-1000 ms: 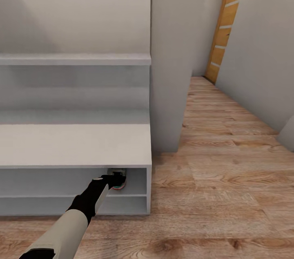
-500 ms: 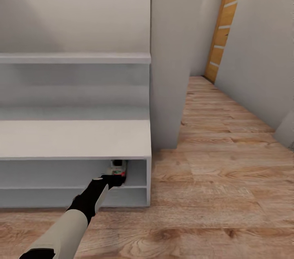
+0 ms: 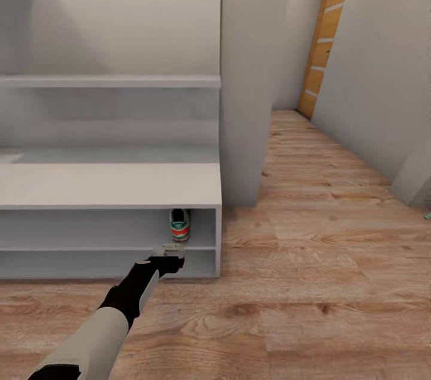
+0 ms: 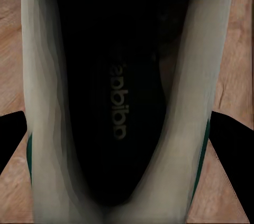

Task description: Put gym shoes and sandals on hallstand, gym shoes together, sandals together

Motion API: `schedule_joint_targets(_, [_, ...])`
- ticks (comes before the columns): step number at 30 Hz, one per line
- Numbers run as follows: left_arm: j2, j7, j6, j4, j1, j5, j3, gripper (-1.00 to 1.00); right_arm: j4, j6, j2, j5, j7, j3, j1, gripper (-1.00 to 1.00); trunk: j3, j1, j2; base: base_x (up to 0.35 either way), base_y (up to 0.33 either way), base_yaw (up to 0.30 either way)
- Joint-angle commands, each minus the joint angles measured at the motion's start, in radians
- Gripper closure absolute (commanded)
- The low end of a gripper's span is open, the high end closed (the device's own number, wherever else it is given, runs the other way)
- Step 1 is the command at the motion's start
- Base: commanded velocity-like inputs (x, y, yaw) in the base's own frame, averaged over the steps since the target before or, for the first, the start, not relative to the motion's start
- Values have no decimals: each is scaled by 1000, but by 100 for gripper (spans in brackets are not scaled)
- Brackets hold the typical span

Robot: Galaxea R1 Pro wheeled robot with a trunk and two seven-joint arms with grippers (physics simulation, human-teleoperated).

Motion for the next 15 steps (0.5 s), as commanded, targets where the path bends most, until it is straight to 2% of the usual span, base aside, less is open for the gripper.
schedule_joint_targets(1, [-1, -4, 5, -2, 0, -4, 3, -100, -1, 5, 2, 4, 0, 0, -1, 100, -1, -1, 0, -337, 77, 0])
schedule_joint_targets(9, [-1, -5, 0, -3, 0, -4, 2, -100, -3, 4, 6, -1, 1, -5, -1, 100, -1, -1, 0, -316, 162, 0])
schedule_joint_targets(10, [-1, -7, -29, -5, 0, -2, 5, -100, -10, 6, 6, 1, -3, -7, -1, 100, -1, -1, 0, -279, 225, 0])
schedule_joint_targets(15, [7, -7, -64, -20, 0, -1, 8, -100, -12, 5, 6, 2, -5, -7, -1, 100, -1, -1, 0, -225, 258, 0])
